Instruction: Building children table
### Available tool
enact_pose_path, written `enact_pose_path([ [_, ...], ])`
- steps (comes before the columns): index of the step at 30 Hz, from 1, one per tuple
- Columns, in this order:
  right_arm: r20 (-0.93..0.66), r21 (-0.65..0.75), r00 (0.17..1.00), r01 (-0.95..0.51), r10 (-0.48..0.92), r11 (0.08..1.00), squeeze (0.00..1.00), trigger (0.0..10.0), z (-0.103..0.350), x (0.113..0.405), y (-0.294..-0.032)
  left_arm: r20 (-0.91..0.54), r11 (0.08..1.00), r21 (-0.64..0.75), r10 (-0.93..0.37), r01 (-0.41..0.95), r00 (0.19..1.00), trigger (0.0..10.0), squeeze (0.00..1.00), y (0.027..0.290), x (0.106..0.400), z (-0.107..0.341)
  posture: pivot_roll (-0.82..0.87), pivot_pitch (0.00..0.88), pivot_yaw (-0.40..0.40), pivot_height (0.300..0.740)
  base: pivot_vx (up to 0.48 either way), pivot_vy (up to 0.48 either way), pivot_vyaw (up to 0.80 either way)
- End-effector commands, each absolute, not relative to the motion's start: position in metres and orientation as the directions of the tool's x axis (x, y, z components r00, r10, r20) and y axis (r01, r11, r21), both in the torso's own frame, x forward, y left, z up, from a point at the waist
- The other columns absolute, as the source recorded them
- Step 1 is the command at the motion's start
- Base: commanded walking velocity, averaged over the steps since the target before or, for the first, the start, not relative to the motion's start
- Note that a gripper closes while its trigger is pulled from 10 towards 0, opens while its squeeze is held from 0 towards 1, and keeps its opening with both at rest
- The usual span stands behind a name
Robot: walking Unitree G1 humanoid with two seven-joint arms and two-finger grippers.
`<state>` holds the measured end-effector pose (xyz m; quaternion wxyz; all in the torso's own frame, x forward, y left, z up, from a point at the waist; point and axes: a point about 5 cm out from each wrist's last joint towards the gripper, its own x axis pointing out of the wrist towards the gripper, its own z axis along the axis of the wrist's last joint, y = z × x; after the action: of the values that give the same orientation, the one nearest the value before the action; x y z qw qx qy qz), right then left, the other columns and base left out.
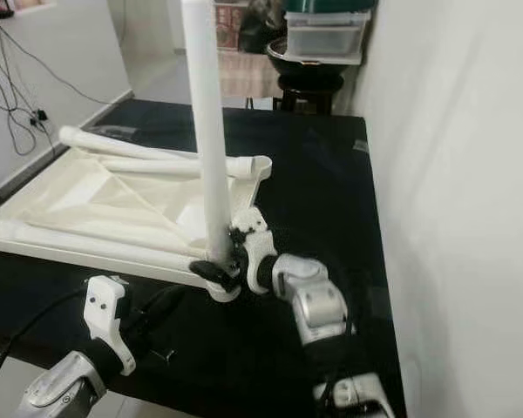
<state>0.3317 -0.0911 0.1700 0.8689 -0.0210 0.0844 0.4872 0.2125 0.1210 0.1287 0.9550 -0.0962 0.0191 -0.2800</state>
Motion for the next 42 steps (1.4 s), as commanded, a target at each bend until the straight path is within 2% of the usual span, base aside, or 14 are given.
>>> enact_pose_path([
  [1, -0.135, 0.035, 0.449, -0.889, 0.883, 0.457, 0.0, 10.0, 0.173, 0.336, -0.091, 0.005, 0.834, -0.188, -0.527, 0.518, 0.85, 10.0, 0.0, 0.123, 0.213, 0.126, 0.02, 0.047, 0.008, 0.74, 0.0, 0.0, 0.0],
  [8, -0.134, 0.052, 0.384, -0.918, 0.914, 0.393, 0.0, 10.0, 0.178, 0.361, -0.108, 0.002, 0.836, -0.185, -0.525, 0.517, 0.851, 10.0, 0.0, 0.122, 0.213, 0.125, 0.03, 0.037, 0.008, 0.74, 0.0, 0.0, 0.0],
  [10, -0.141, 0.044, 0.382, -0.919, 0.913, 0.391, 0.0, 9.5, 0.178, 0.363, -0.108, 0.001, 0.836, -0.185, -0.525, 0.517, 0.851, 10.0, 0.0, 0.122, 0.213, 0.125, 0.03, 0.036, 0.008, 0.74, 0.0, 0.0, 0.0],
  [11, -0.136, 0.052, 0.367, -0.925, 0.92, 0.377, 0.0, 0.0, 0.18, 0.364, -0.107, 0.0, 0.835, -0.185, -0.527, 0.518, 0.85, 10.0, 0.0, 0.122, 0.213, 0.124, 0.03, 0.036, 0.009, 0.74, 0.0, 0.0, 0.0],
  [23, -0.127, 0.021, 0.326, -0.943, 0.937, 0.331, 0.0, 0.0, 0.171, 0.363, -0.112, 0.001, 0.837, -0.188, -0.524, 0.515, 0.852, 10.0, 0.0, 0.121, 0.212, 0.124, 0.02, 0.046, 0.003, 0.74, 0.0, 0.0, 0.0],
  [25, -0.151, 0.041, 0.429, -0.898, 0.891, 0.439, 0.0, 0.0, 0.158, 0.358, -0.112, 0.002, 0.837, -0.188, -0.523, 0.514, 0.852, 10.0, 0.0, 0.121, 0.211, 0.125, 0.02, 0.049, 0.0, 0.74, 0.0, 0.0, 0.0],
  [26, -0.151, 0.041, 0.429, -0.898, 0.891, 0.439, 0.0, 0.0, 0.158, 0.358, -0.112, 0.002, 0.837, -0.188, -0.523, 0.514, 0.852, 10.0, 0.0, 0.121, 0.211, 0.125, 0.02, 0.049, 0.0, 0.74, 0.0, 0.0, 0.0],
  [27, -0.171, 0.059, 0.53, -0.836, 0.83, 0.546, 0.0, 0.0, 0.148, 0.355, -0.109, 0.001, 0.837, -0.188, -0.523, 0.514, 0.852, 10.0, 0.0, 0.122, 0.211, 0.125, 0.02, 0.051, -0.007, 0.74, 0.0, 0.0, 0.0],
  [29, -0.171, 0.059, 0.53, -0.836, 0.83, 0.546, 0.0, 0.0, 0.148, 0.355, -0.109, 0.001, 0.837, -0.188, -0.523, 0.514, 0.852, 10.0, 0.0, 0.122, 0.211, 0.125, 0.02, 0.051, -0.007, 0.74, 0.0, 0.0, 0.0],
  [30, -0.206, 0.092, 0.636, -0.744, 0.743, 0.662, 0.0, 0.0, 0.131, 0.334, -0.088, 0.002, 0.835, -0.192, -0.525, 0.516, 0.851, 10.0, 0.0, 0.123, 0.21, 0.125, 0.02, 0.071, -0.007, 0.74, 0.0, 0.0, 0.0],
  [31, -0.206, 0.092, 0.636, -0.744, 0.743, 0.662, 0.0, 0.0, 0.131, 0.334, -0.088, 0.002, 0.835, -0.192, -0.525, 0.516, 0.851, 10.0, 0.0, 0.123, 0.21, 0.125, 0.02, 0.071, -0.007, 0.74, 0.0, 0.0, 0.0],
  [33, -0.185, 0.027, 0.756, -0.634, 0.627, 0.773, 0.0, 0.0, 0.138, 0.323, -0.077, 0.001, 0.835, -0.197, -0.524, 0.513, 0.852, 10.0, 0.0, 0.125, 0.211, 0.125, -0.01, 0.045, 0.014, 0.74, 0.0, 0.0, 0.0],
  [41, -0.22, 0.06, 0.751, -0.626, 0.622, 0.777, 0.0, 0.5, 0.131, 0.33, -0.069, 0.005, 0.844, -0.186, -0.511, 0.503, 0.86, 10.0, 0.0, 0.126, 0.213, 0.126, 0.01, 0.054, 0.005, 0.74, 0.0, 0.0, 0.0],
  [42, -0.223, 0.07, 0.741, -0.636, 0.634, 0.768, 0.0, 10.0, 0.131, 0.331, -0.07, 0.008, 0.849, -0.186, -0.502, 0.495, 0.865, 10.0, 0.0, 0.126, 0.213, 0.126, 0.01, 0.052, 0.003, 0.74, 0.0, 0.0, 0.0],
])
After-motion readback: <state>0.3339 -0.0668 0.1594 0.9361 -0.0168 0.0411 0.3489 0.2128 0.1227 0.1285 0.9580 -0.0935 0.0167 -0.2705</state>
